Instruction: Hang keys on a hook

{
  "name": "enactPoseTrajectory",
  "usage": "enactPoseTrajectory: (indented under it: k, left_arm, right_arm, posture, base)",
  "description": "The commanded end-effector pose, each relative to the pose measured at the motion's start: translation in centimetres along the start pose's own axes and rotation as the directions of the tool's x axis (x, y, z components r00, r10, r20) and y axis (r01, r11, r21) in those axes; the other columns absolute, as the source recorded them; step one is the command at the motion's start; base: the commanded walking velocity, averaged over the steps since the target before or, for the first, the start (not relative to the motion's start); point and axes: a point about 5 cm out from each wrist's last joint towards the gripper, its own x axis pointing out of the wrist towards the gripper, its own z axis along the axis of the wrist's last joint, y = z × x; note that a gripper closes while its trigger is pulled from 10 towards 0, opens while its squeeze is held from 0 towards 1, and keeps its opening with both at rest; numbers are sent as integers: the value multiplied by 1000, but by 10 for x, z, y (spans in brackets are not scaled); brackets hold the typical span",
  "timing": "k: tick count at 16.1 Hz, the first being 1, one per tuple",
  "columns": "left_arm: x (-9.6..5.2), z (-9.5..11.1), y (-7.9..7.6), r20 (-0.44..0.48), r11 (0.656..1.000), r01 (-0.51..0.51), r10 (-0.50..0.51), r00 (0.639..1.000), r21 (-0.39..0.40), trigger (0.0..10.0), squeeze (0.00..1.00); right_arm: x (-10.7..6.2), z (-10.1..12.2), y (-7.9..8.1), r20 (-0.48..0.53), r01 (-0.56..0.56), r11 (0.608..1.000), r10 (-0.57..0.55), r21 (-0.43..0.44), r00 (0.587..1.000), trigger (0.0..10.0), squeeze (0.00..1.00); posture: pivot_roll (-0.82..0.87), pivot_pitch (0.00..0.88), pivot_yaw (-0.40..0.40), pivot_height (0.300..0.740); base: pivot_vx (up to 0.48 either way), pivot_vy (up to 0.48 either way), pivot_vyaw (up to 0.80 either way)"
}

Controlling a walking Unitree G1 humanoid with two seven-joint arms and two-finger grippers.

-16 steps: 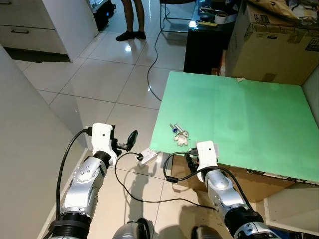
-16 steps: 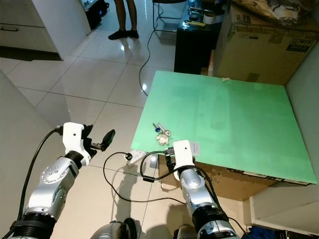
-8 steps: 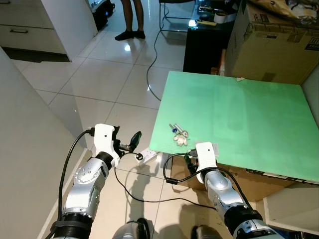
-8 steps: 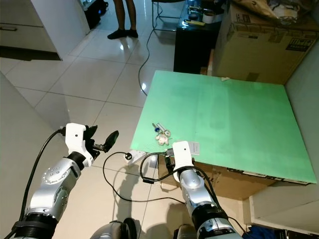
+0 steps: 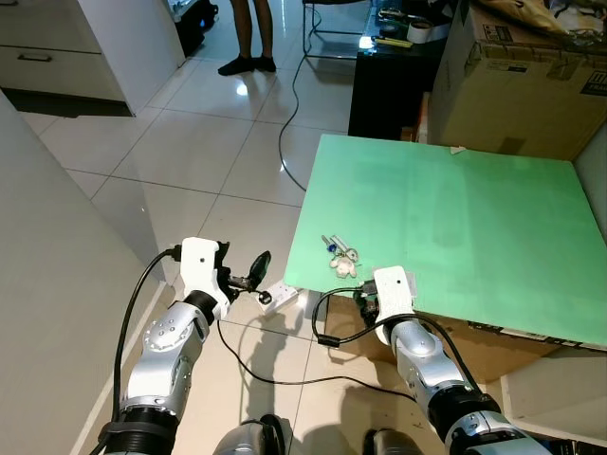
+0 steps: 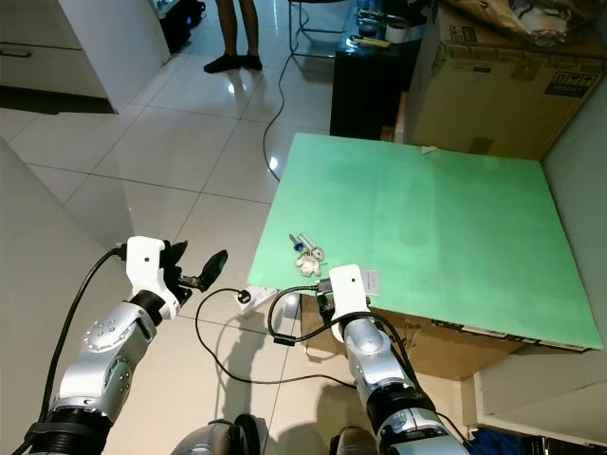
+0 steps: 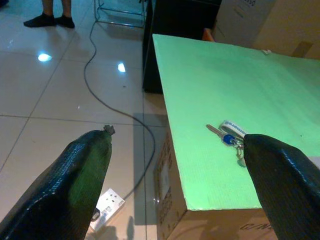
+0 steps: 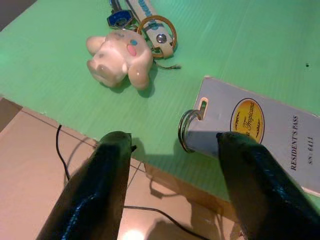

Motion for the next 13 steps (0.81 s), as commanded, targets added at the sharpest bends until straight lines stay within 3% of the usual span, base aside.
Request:
enactPoseTrajectory:
  k: [1,7,13]
  left_arm:
    - [-2,-6,0,-34,1000,8,-9,999,-28,10000,0]
    - [-10,-31,-11,-178,981,179,-165,970,68,10000,0]
    - [-16,-46,-17,-287,947,317,-288,914,59,10000,0]
  right_arm:
    - [1,0,2,-2,-9,1000,9,-23,1000,0,0]
    - [2,2,1,2,-15,999,15,-34,1000,0,0]
    - [1,0,1,-2,-21,999,21,-35,1000,0,0]
  posture:
    - [-175,137,71,740]
    - [-178,134,69,740]
    - [-182,133,71,740]
  base:
    - [0,0,0]
    - [0,0,0]
    - [0,0,0]
